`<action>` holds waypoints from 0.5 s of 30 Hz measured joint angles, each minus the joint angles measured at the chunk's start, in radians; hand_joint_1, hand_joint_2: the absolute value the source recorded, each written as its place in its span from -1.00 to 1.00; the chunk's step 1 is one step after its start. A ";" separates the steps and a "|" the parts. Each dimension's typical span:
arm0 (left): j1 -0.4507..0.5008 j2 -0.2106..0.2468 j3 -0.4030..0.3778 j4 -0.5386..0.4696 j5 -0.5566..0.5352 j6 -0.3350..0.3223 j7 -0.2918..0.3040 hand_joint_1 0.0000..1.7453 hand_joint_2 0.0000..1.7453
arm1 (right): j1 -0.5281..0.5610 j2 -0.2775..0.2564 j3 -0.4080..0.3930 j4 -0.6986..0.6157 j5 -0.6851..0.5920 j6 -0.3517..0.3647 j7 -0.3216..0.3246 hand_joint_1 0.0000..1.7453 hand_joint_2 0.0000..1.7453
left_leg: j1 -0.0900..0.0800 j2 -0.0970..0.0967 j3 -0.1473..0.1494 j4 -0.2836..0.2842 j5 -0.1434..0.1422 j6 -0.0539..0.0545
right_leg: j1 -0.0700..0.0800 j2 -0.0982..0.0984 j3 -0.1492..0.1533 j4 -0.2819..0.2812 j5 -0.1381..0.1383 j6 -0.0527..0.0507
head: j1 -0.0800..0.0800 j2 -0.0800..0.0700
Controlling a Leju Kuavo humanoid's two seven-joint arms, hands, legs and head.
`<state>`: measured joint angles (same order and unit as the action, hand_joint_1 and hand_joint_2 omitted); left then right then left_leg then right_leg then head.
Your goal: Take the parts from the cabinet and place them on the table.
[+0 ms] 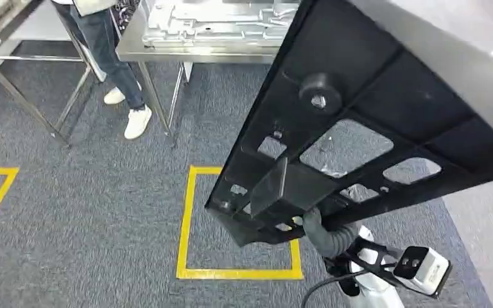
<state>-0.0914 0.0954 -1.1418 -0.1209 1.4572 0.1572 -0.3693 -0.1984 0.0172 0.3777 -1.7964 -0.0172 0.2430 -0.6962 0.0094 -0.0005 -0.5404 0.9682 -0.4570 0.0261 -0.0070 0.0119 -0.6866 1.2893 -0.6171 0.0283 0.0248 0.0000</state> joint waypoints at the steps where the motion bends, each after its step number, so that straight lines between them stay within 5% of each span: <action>1: 0.002 0.000 0.000 0.000 0.000 0.000 0.000 -1.00 -1.00 | 0.001 0.000 0.000 0.001 0.000 0.000 0.000 1.00 1.00 | 0.000 0.000 0.004 0.001 -0.005 -0.002 | -0.004 0.000 -0.029 0.023 0.005 0.003 | 0.001 0.000; 3: 0.004 -0.003 -0.002 0.000 0.000 0.000 0.001 -1.00 -1.00 | 0.001 0.000 0.000 0.001 0.001 0.000 0.000 1.00 1.00 | 0.003 0.000 0.022 0.002 -0.018 -0.008 | -0.010 -0.004 -0.010 -0.073 0.094 0.006 | 0.001 0.000; 5: 0.003 -0.003 -0.003 0.000 0.000 -0.001 0.001 -1.00 -1.00 | 0.000 0.000 0.000 0.001 0.003 0.000 0.000 1.00 1.00 | 0.005 -0.001 0.046 0.003 -0.037 -0.019 | -0.015 -0.012 0.066 -0.266 0.222 0.008 | 0.001 0.000; 6: 0.002 -0.003 -0.003 0.000 0.000 -0.001 0.001 -1.00 -1.00 | 0.000 0.000 0.000 0.002 0.003 -0.002 0.000 1.00 1.00 | 0.004 -0.001 0.053 0.002 -0.042 -0.025 | -0.009 -0.016 0.074 -0.285 0.193 0.006 | 0.000 0.000; 7: 0.000 -0.003 -0.003 0.000 0.000 -0.001 0.001 -1.00 -1.00 | -0.001 0.000 0.000 0.002 0.003 -0.004 -0.001 1.00 1.00 | 0.003 0.000 0.047 0.004 -0.047 -0.033 | -0.003 -0.017 0.069 -0.290 0.170 -0.010 | 0.001 0.000; 8: 0.000 -0.003 -0.004 0.000 0.000 -0.001 0.001 -1.00 -1.00 | 0.001 0.000 0.000 0.001 0.003 -0.005 0.000 1.00 1.00 | 0.002 0.002 0.048 0.003 -0.052 -0.041 | -0.003 -0.016 0.071 -0.289 0.199 -0.019 | 0.002 0.000; 11: -0.002 -0.003 -0.006 0.000 0.000 -0.001 -0.001 -1.00 -1.00 | 0.000 0.001 0.000 0.000 0.004 -0.008 0.000 1.00 1.00 | 0.006 0.004 0.055 0.024 -0.063 -0.052 | -0.007 -0.012 0.090 -0.296 0.190 -0.039 | 0.000 0.000; 13: -0.005 -0.003 -0.007 0.000 0.000 -0.002 -0.004 -1.00 -1.00 | -0.003 0.003 0.000 -0.002 0.005 -0.011 0.000 1.00 1.00 | 0.007 0.003 0.000 0.138 -0.118 -0.056 | -0.004 -0.012 0.098 -0.297 0.182 -0.051 | -0.008 0.000; 15: -0.002 -0.002 -0.007 0.000 0.000 -0.002 -0.005 -1.00 -1.00 | 0.000 0.005 0.000 -0.002 0.005 -0.011 0.000 1.00 1.00 | 0.007 0.003 -0.097 0.300 -0.183 -0.061 | 0.002 -0.011 0.101 -0.296 0.176 -0.057 | -0.011 0.000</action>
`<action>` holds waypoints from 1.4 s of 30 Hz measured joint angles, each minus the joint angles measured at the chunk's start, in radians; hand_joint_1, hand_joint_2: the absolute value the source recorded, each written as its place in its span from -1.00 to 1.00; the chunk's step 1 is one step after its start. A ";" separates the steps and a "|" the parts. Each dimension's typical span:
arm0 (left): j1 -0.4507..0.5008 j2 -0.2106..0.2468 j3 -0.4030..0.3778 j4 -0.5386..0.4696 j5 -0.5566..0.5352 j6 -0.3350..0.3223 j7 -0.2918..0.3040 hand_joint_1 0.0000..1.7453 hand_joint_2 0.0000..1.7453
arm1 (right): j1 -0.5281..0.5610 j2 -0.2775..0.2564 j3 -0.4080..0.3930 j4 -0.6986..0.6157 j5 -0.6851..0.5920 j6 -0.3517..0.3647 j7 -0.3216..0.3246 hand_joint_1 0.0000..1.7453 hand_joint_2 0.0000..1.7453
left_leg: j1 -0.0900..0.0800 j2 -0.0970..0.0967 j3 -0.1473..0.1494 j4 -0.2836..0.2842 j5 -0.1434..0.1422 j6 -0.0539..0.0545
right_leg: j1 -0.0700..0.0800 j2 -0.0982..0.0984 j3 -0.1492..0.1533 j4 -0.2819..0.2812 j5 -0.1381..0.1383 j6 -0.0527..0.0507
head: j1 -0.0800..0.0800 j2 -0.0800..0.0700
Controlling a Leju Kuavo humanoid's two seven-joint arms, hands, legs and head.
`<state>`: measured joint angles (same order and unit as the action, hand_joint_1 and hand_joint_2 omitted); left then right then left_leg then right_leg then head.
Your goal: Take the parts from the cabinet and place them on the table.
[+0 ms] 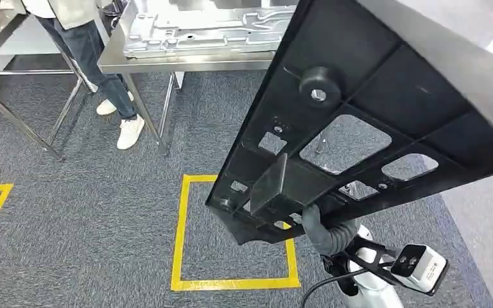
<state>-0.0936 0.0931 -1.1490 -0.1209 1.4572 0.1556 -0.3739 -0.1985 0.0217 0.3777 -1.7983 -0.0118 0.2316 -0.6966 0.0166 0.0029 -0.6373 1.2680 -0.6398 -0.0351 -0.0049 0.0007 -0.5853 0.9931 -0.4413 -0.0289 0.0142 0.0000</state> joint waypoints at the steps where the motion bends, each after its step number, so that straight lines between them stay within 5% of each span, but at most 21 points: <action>1: 0.002 0.000 0.000 0.000 0.000 0.000 0.000 -1.00 -1.00 | 0.002 0.000 0.000 0.000 0.000 0.000 0.000 1.00 1.00 | 0.000 0.000 -0.034 0.045 -0.005 0.001 | 0.002 0.002 0.003 0.001 -0.004 -0.001 | -0.001 0.000; 3: 0.004 0.000 0.000 0.000 0.000 0.000 0.000 -1.00 -1.00 | 0.002 0.000 0.000 0.000 0.000 0.000 0.000 1.00 1.00 | 0.000 0.000 -0.037 -0.008 0.060 0.011 | 0.008 0.005 0.017 0.001 -0.014 0.000 | -0.001 0.000; 6: 0.005 0.002 0.000 0.000 0.000 0.000 -0.001 -1.00 -1.00 | 0.002 0.001 0.000 0.000 0.000 0.000 0.000 1.00 1.00 | -0.006 0.000 0.043 -0.244 0.210 0.031 | 0.011 0.006 0.042 0.000 -0.032 0.003 | -0.002 0.000; 7: 0.002 0.003 0.000 0.000 0.000 0.000 -0.002 -1.00 -1.00 | 0.001 0.001 0.000 0.000 0.000 0.000 0.000 1.00 1.00 | -0.014 0.001 0.041 -0.257 0.166 0.034 | 0.014 0.007 0.041 0.003 -0.032 0.008 | 0.003 0.000; 12: 0.004 0.003 -0.001 0.000 0.000 -0.001 -0.005 -1.00 -1.00 | 0.003 0.001 0.000 -0.003 0.002 -0.004 0.000 1.00 1.00 | -0.004 -0.003 0.056 -0.276 0.196 0.052 | 0.013 0.007 0.044 0.005 -0.053 0.035 | 0.000 0.000; 13: 0.003 0.003 -0.002 0.000 0.000 -0.003 -0.006 -1.00 -1.00 | 0.000 0.001 0.000 -0.003 0.002 -0.005 0.000 1.00 1.00 | -0.005 -0.003 0.060 -0.278 0.194 0.054 | 0.012 0.005 0.026 0.046 -0.076 0.042 | 0.004 0.000; 15: 0.000 0.003 -0.002 0.000 0.000 -0.003 -0.006 -1.00 -1.00 | 0.001 0.001 0.000 -0.003 0.001 -0.004 0.000 1.00 1.00 | -0.006 -0.003 0.066 -0.278 0.188 0.061 | 0.004 0.005 -0.068 0.219 -0.147 0.052 | 0.006 0.000; 17: 0.001 0.003 -0.003 0.000 0.000 -0.003 -0.006 -1.00 -1.00 | 0.006 0.001 0.000 -0.002 0.001 -0.005 0.000 1.00 1.00 | -0.007 -0.003 0.073 -0.277 0.179 0.061 | 0.000 0.005 -0.141 0.325 -0.161 0.056 | 0.007 0.000; 19: 0.003 0.003 -0.005 0.000 0.000 -0.002 -0.006 -1.00 -1.00 | 0.005 0.001 0.000 -0.002 0.000 -0.004 0.000 1.00 1.00 | -0.006 -0.005 0.088 -0.277 0.168 0.058 | -0.003 0.004 -0.121 0.245 -0.082 0.056 | 0.007 0.000; 21: 0.001 0.003 -0.007 0.000 0.000 -0.002 -0.006 -1.00 -1.00 | 0.004 0.001 0.000 -0.003 0.000 -0.005 0.000 1.00 1.00 | -0.007 -0.007 0.108 -0.277 0.154 0.051 | -0.003 0.003 -0.045 0.061 0.023 0.046 | 0.007 0.000; 22: 0.001 0.003 -0.008 0.000 0.000 -0.002 -0.006 -1.00 -1.00 | 0.004 0.001 0.000 -0.002 0.000 -0.005 0.000 1.00 1.00 | -0.011 -0.007 0.112 -0.276 0.148 0.045 | 0.001 0.000 -0.025 0.026 0.015 0.042 | 0.006 0.000; 25: 0.000 0.003 -0.009 0.000 0.000 -0.002 -0.004 -1.00 -1.00 | 0.003 0.001 0.000 -0.003 -0.001 -0.005 0.000 1.00 1.00 | -0.010 -0.006 0.112 -0.280 0.140 0.029 | 0.006 0.005 -0.027 0.015 0.008 0.031 | 0.005 0.000; 28: -0.003 0.003 -0.010 0.000 0.000 -0.003 -0.006 -1.00 -1.00 | 0.000 0.002 0.000 -0.004 -0.002 -0.005 0.000 1.00 1.00 | -0.007 -0.006 0.108 -0.247 0.114 0.014 | -0.002 0.004 -0.002 -0.009 0.007 0.014 | 0.003 0.000; 30: -0.003 0.005 -0.011 0.000 0.000 -0.003 -0.006 -1.00 -1.00 | -0.003 0.004 0.000 -0.004 -0.003 -0.006 0.000 1.00 1.00 | -0.005 -0.006 0.025 -0.088 0.044 0.007 | -0.001 0.002 0.007 -0.009 0.000 0.006 | -0.003 0.000; 32: 0.001 0.007 -0.012 0.000 0.000 -0.003 -0.006 -1.00 -1.00 | -0.002 0.004 0.000 -0.004 -0.004 -0.006 0.000 1.00 1.00 | -0.005 -0.006 -0.057 0.038 0.018 0.003 | 0.002 0.002 0.012 -0.008 -0.008 0.004 | -0.003 0.000; 34: 0.001 0.007 -0.016 0.000 0.000 -0.003 -0.006 -1.00 -1.00 | -0.002 0.004 0.000 -0.004 -0.005 -0.007 0.000 1.00 1.00 | -0.005 -0.006 -0.052 -0.014 0.085 0.005 | 0.003 0.005 0.024 -0.005 -0.019 0.005 | -0.003 0.000; 36: 0.001 0.010 -0.017 0.000 0.000 -0.003 -0.006 -1.00 -1.00 | -0.002 0.004 0.000 -0.004 -0.006 -0.009 0.000 1.00 1.00 | -0.005 -0.006 0.021 -0.195 0.196 0.015 | 0.004 0.006 0.042 -0.001 -0.033 0.009 | -0.004 0.000; 38: -0.001 0.013 -0.018 0.000 0.000 -0.002 -0.006 -1.00 -1.00 | -0.004 0.004 0.000 -0.005 -0.006 -0.011 0.000 1.00 1.00 | -0.013 -0.006 0.054 -0.265 0.191 0.029 | 0.011 0.008 0.042 0.005 -0.042 0.019 | -0.005 0.000; 42: 0.001 0.013 -0.019 0.000 0.000 0.001 -0.006 -1.00 -1.00 | -0.003 0.005 0.000 -0.008 -0.006 -0.011 0.000 1.00 1.00 | -0.006 -0.006 0.060 -0.272 0.192 0.047 | 0.005 0.010 0.041 -0.026 -0.040 0.042 | -0.005 0.000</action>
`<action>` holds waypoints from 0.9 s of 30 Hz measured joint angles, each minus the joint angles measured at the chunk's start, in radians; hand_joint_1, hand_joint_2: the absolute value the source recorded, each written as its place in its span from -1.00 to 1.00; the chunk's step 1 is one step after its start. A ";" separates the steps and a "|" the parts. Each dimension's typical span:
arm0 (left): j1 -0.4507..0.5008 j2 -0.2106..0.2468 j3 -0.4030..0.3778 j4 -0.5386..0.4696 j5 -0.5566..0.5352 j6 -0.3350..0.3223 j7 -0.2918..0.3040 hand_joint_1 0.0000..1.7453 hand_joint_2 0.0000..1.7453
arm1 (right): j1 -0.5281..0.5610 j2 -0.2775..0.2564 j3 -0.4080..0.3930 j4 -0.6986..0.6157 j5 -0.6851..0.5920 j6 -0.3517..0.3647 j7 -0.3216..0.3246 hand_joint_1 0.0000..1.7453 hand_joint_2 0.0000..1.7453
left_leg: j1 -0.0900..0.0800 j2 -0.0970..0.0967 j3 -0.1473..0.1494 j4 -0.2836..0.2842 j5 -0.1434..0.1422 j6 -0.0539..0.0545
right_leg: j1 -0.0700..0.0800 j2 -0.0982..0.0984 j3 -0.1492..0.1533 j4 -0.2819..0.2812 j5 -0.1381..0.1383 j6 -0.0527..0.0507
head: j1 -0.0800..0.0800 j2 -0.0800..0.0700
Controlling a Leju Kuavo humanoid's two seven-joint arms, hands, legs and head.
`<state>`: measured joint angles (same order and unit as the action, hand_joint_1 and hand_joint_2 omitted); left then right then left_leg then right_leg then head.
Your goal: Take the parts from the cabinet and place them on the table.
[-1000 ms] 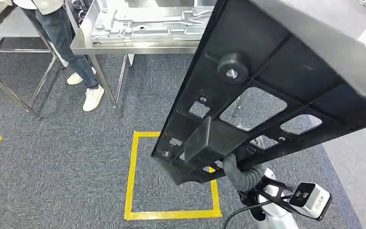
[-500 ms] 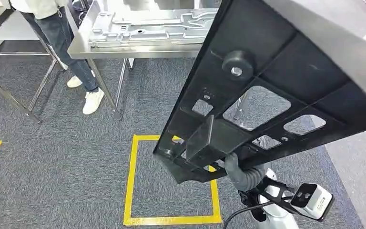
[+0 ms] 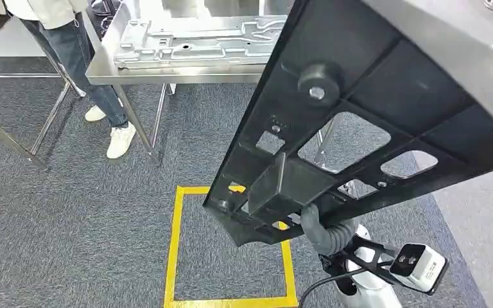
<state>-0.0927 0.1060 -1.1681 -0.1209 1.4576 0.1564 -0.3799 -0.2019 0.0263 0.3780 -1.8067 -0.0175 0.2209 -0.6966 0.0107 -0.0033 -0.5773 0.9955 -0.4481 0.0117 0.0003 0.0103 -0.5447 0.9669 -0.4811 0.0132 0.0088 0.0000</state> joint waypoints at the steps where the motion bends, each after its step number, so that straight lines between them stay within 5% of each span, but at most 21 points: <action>1: -0.001 0.000 0.000 0.000 0.000 0.000 -0.002 -1.00 -1.00 | 0.002 0.001 0.000 -0.005 0.000 0.001 0.001 1.00 1.00 | 0.003 0.000 0.012 -0.024 0.006 0.008 | 0.002 0.000 -0.005 0.050 -0.022 0.007 | -0.003 0.000; 4: -0.001 0.000 -0.001 0.000 0.000 0.000 -0.003 -1.00 -1.00 | 0.003 0.002 0.000 -0.008 -0.003 0.007 -0.001 1.00 1.00 | 0.005 0.003 0.029 -0.035 0.002 0.011 | -0.006 -0.004 -0.139 0.292 -0.109 0.016 | 0.002 0.000; 6: 0.000 -0.001 -0.002 0.000 0.000 0.000 -0.004 -1.00 -1.00 | 0.010 0.002 0.000 -0.008 -0.002 0.007 0.001 1.00 1.00 | 0.002 0.002 0.039 -0.034 -0.008 0.013 | -0.007 -0.005 -0.189 0.345 -0.100 0.016 | 0.002 0.000; 7: 0.000 -0.001 -0.003 0.000 0.000 0.000 -0.005 -1.00 -1.00 | 0.010 0.002 0.000 -0.008 -0.003 0.008 0.000 1.00 1.00 | 0.001 0.001 0.046 -0.033 -0.013 0.013 | -0.006 -0.005 -0.179 0.299 -0.059 0.013 | 0.002 0.000; 10: 0.000 -0.001 -0.003 0.000 0.000 0.000 -0.005 -1.00 -1.00 | 0.010 0.002 0.000 -0.011 -0.002 0.008 0.000 1.00 1.00 | -0.003 -0.003 0.073 -0.033 -0.034 0.007 | 0.001 -0.006 -0.066 0.032 0.089 -0.009 | 0.002 0.000; 14: 0.000 -0.001 -0.005 0.000 0.000 0.003 -0.005 -1.00 -1.00 | 0.014 0.002 -0.003 -0.019 -0.003 0.006 0.000 1.00 1.00 | -0.006 -0.001 0.079 -0.033 -0.057 -0.016 | 0.010 -0.006 -0.054 0.016 0.059 -0.023 | 0.001 0.000; 16: -0.003 -0.001 -0.005 0.000 0.000 0.003 -0.005 -1.00 -1.00 | 0.015 0.002 -0.004 -0.027 -0.004 0.007 0.000 1.00 1.00 | -0.005 0.000 0.082 -0.011 -0.071 -0.027 | 0.001 -0.004 -0.038 0.001 0.061 -0.031 | 0.001 0.000; 17: -0.003 -0.001 -0.006 0.000 0.000 0.003 -0.005 -1.00 -1.00 | 0.014 0.002 -0.004 -0.028 -0.005 0.008 0.000 1.00 1.00 | -0.005 0.000 0.056 0.041 -0.095 -0.034 | 0.001 -0.006 -0.031 -0.001 0.055 -0.036 | -0.004 0.000; 20: 0.001 0.001 -0.006 0.000 0.000 0.005 -0.005 -1.00 -1.00 | 0.018 0.002 -0.006 -0.029 -0.006 0.008 0.000 1.00 1.00 | 0.001 0.000 -0.083 0.270 -0.175 -0.044 | 0.003 -0.006 -0.018 0.000 0.039 -0.044 | -0.004 0.000; 22: 0.003 0.000 -0.006 0.000 0.000 0.005 -0.005 -1.00 -1.00 | 0.023 0.002 -0.006 -0.029 -0.006 0.008 0.000 1.00 1.00 | 0.002 0.000 -0.113 0.277 -0.136 -0.045 | 0.003 -0.004 -0.002 0.001 0.026 -0.042 | -0.003 0.000; 25: 0.003 0.002 -0.006 0.000 0.000 0.005 -0.005 -1.00 -1.00 | 0.024 0.002 -0.006 -0.029 -0.005 0.009 0.000 1.00 1.00 | 0.000 0.000 -0.032 0.035 0.037 -0.031 | 0.004 -0.003 0.032 0.005 -0.004 -0.035 | -0.004 0.000; 27: 0.002 0.002 -0.006 0.000 0.000 0.005 -0.005 -1.00 -1.00 | 0.023 0.002 -0.006 -0.029 -0.005 0.011 0.000 1.00 1.00 | -0.007 0.000 -0.016 0.003 0.017 -0.015 | 0.010 0.000 0.030 0.012 -0.013 -0.024 | -0.005 0.000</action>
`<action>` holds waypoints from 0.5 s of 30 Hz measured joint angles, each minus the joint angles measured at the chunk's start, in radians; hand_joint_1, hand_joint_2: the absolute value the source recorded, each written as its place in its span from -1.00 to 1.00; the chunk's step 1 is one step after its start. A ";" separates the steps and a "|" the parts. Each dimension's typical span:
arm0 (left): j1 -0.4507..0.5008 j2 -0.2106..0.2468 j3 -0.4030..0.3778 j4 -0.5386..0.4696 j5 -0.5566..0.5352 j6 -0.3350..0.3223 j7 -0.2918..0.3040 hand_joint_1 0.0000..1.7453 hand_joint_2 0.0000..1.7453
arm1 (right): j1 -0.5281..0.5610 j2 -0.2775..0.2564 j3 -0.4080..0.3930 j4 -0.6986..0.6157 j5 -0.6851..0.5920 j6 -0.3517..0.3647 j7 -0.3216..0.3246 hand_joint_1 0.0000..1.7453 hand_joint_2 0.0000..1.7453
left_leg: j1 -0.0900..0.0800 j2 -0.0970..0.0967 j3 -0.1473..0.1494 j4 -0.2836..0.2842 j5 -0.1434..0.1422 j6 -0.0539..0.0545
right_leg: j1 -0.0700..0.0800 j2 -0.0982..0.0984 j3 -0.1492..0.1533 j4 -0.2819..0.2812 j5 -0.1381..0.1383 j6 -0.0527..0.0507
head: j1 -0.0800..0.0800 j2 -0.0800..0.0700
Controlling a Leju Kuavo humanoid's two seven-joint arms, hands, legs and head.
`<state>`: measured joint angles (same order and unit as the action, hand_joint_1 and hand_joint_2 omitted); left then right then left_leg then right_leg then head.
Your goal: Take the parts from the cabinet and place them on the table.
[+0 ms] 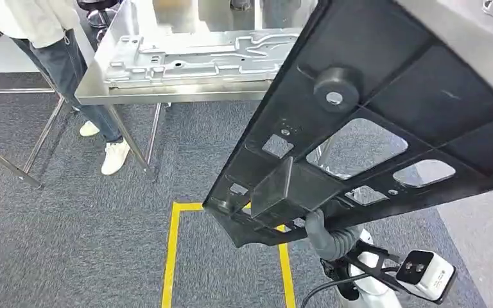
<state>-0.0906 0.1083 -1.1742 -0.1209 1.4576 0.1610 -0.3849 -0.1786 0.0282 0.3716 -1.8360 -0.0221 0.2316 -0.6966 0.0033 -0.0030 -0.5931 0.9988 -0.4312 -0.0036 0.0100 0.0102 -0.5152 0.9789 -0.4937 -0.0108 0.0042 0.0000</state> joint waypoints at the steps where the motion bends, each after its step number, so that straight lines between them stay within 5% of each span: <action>1: 0.000 0.000 0.000 0.000 0.000 0.000 0.000 -1.00 -1.00 | 0.000 0.000 0.000 0.000 0.001 0.000 0.000 1.00 1.00 | -0.001 0.000 -0.004 0.003 -0.001 0.003 | -0.001 0.000 -0.001 -0.001 -0.001 0.004 | 0.002 0.000; 4: 0.000 -0.001 0.000 0.000 0.000 -0.001 -0.002 -1.00 -1.00 | -0.002 0.000 0.000 -0.002 0.002 0.000 0.000 1.00 1.00 | 0.008 -0.002 0.009 -0.011 -0.005 0.018 | -0.003 -0.003 0.004 0.010 -0.020 0.023 | 0.000 0.000; 5: -0.001 -0.001 0.000 0.000 0.000 -0.001 -0.002 -1.00 -1.00 | -0.006 0.000 0.000 -0.003 0.002 0.000 0.000 1.00 1.00 | 0.008 -0.001 0.015 -0.014 -0.010 0.025 | -0.004 -0.004 -0.017 0.055 -0.040 0.029 | 0.006 0.000; 8: -0.002 -0.001 0.000 0.000 0.000 -0.001 -0.001 -1.00 -1.00 | -0.003 0.000 0.000 -0.002 0.003 0.000 0.000 1.00 1.00 | 0.008 0.000 0.025 -0.013 -0.021 0.031 | -0.015 -0.004 -0.159 0.299 -0.129 0.039 | 0.006 0.000; 9: -0.001 -0.002 0.000 0.000 0.000 -0.001 -0.001 -1.00 -1.00 | -0.001 0.000 0.000 -0.002 0.004 -0.001 0.000 1.00 1.00 | 0.008 -0.001 0.029 -0.012 -0.026 0.030 | -0.018 -0.005 -0.192 0.341 -0.126 0.042 | 0.006 0.000; 11: 0.000 -0.002 0.000 0.000 0.000 -0.001 0.000 -1.00 -1.00 | -0.001 0.000 0.000 -0.002 0.005 -0.002 0.000 1.00 1.00 | 0.009 -0.002 0.045 -0.009 -0.038 0.027 | -0.025 -0.005 -0.178 0.261 -0.040 0.045 | 0.006 0.000; 13: -0.001 -0.003 0.000 0.000 0.000 -0.001 0.001 -1.00 -1.00 | -0.001 0.000 0.000 -0.003 0.005 -0.003 0.000 1.00 1.00 | 0.009 -0.004 0.064 -0.007 -0.053 0.019 | -0.028 -0.010 -0.107 0.083 0.065 0.042 | 0.007 0.000; 15: -0.002 -0.003 0.000 0.000 0.000 -0.001 0.002 -1.00 -1.00 | -0.002 0.000 0.000 -0.003 0.006 -0.003 0.000 1.00 1.00 | 0.002 -0.005 0.065 -0.001 -0.067 0.004 | -0.022 -0.010 -0.085 0.029 0.056 0.032 | 0.006 0.000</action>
<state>-0.0928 0.1053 -1.1742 -0.1209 1.4576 0.1602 -0.3830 -0.1807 0.0286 0.3716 -1.8391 -0.0156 0.2281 -0.6966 0.0056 -0.0079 -0.5284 0.9976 -0.4979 0.0000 -0.0125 0.0003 -0.6006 1.0078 -0.4372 0.0207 0.0103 0.0000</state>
